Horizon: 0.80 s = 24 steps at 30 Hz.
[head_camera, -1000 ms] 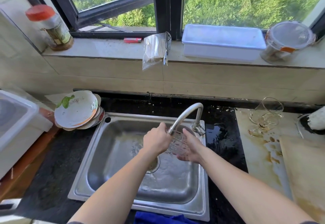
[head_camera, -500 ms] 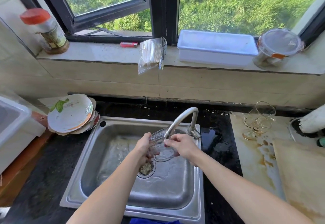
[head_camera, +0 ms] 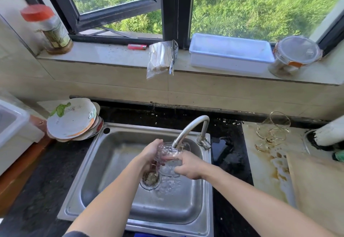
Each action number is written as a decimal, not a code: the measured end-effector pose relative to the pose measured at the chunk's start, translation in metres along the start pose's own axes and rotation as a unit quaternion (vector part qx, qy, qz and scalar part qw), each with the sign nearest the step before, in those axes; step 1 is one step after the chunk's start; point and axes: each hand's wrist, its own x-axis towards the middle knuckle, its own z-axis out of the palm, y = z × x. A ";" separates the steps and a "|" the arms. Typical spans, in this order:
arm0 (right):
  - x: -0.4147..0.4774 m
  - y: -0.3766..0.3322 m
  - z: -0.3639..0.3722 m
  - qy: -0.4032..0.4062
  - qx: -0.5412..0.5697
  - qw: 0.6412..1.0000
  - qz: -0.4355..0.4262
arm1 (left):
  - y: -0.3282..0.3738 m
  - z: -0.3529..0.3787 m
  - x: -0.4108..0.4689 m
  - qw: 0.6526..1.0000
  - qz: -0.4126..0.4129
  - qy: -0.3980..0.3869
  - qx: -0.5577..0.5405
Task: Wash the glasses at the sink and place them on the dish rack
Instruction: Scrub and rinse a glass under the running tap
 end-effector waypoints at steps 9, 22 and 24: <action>-0.008 0.002 0.001 0.045 -0.222 0.972 -0.058 | -0.008 -0.008 0.004 0.997 -0.058 -0.044 -0.006; 0.020 -0.004 0.001 0.163 0.044 0.985 0.045 | -0.017 -0.006 -0.003 0.982 0.163 0.020 0.088; 0.015 -0.008 0.002 0.145 0.062 0.987 0.009 | -0.016 -0.008 -0.001 0.975 0.179 0.086 0.097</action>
